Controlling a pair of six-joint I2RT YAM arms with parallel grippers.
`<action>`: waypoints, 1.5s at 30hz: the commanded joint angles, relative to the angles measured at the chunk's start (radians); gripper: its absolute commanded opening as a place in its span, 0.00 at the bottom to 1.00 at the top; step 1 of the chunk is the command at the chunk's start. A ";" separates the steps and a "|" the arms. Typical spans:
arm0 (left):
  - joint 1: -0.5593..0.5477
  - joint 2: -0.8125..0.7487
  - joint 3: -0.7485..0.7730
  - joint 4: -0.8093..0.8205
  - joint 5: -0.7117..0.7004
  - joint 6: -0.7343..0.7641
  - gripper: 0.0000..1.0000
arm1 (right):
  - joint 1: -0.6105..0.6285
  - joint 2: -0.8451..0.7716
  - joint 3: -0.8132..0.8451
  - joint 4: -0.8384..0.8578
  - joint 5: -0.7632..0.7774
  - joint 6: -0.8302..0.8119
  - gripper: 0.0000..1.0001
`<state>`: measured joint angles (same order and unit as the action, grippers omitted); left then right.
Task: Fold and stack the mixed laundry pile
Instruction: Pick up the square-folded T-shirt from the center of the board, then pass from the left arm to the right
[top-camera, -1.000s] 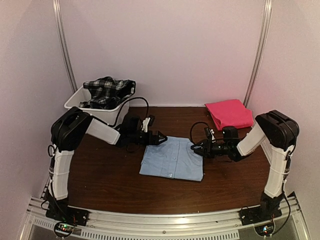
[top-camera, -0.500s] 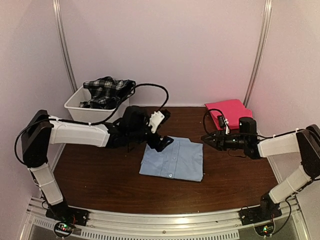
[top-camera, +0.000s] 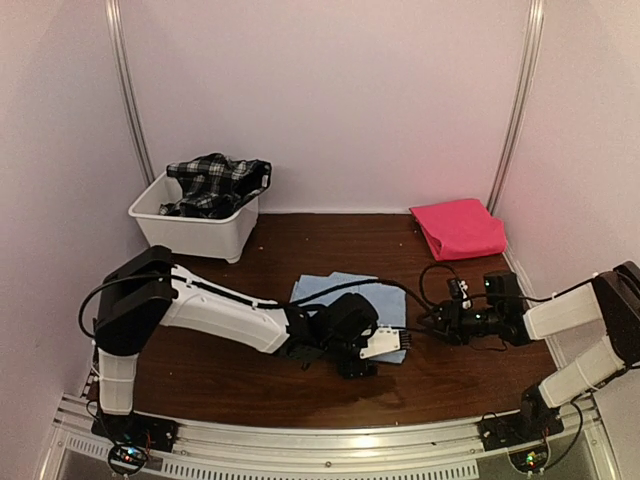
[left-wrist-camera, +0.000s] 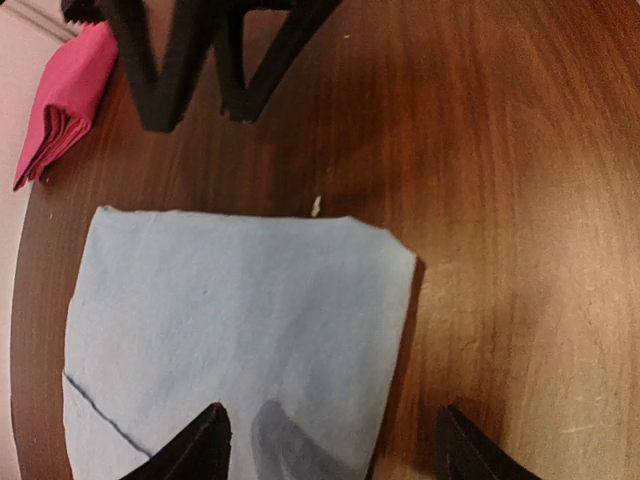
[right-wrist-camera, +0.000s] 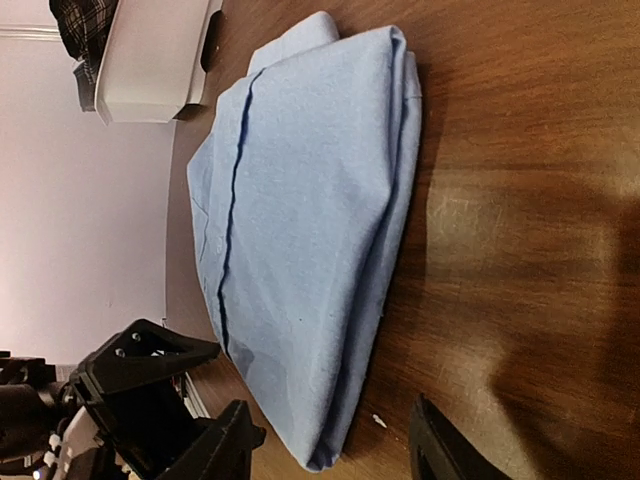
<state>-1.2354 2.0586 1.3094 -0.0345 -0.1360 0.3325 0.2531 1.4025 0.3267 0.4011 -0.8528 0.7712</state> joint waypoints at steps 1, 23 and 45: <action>-0.043 0.074 0.099 -0.028 -0.023 0.098 0.68 | -0.012 -0.022 -0.029 0.050 0.014 0.046 0.54; 0.020 0.083 0.147 0.123 0.084 -0.032 0.00 | 0.026 0.091 -0.079 0.329 0.009 0.247 0.86; 0.010 0.026 0.102 0.154 0.136 -0.043 0.00 | 0.126 0.585 0.096 0.852 0.027 0.649 0.61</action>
<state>-1.2144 2.1468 1.4265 0.0528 -0.0223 0.3042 0.3641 1.8946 0.4084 1.0821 -0.8349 1.3033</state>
